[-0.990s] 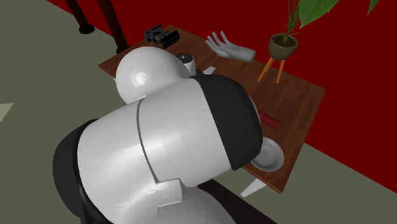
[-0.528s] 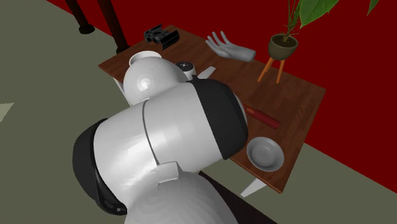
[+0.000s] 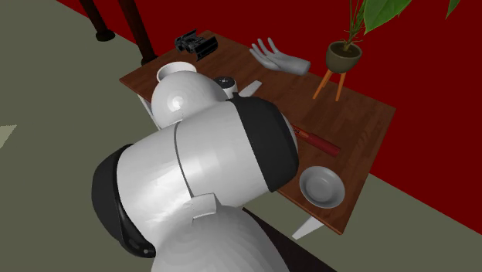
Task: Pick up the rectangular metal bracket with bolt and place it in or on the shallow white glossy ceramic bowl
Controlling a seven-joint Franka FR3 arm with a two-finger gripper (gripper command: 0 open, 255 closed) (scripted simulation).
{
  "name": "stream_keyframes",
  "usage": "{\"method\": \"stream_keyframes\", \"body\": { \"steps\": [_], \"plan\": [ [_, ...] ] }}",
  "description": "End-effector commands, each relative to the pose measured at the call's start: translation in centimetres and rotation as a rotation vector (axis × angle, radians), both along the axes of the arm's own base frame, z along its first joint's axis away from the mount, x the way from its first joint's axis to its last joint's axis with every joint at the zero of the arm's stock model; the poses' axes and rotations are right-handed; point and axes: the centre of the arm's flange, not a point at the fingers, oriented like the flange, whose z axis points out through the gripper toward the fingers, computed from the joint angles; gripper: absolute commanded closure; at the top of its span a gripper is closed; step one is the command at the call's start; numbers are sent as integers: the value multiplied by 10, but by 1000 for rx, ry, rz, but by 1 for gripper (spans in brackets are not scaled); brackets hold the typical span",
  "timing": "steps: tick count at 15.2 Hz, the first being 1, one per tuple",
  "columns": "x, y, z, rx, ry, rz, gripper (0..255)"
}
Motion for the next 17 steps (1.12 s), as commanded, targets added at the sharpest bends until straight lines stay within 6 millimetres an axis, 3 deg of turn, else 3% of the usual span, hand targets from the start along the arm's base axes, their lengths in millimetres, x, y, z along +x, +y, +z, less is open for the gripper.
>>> {"method": "stream_keyframes", "body": {
  "steps": [1, 10, 17],
  "plan": [
    [0, 0, 0, 0, 0, 0, 255],
    [0, 0, 0, 0, 0, 0, 255],
    [0, 0, 37, 0, 0, 0, 255]
  ]
}}
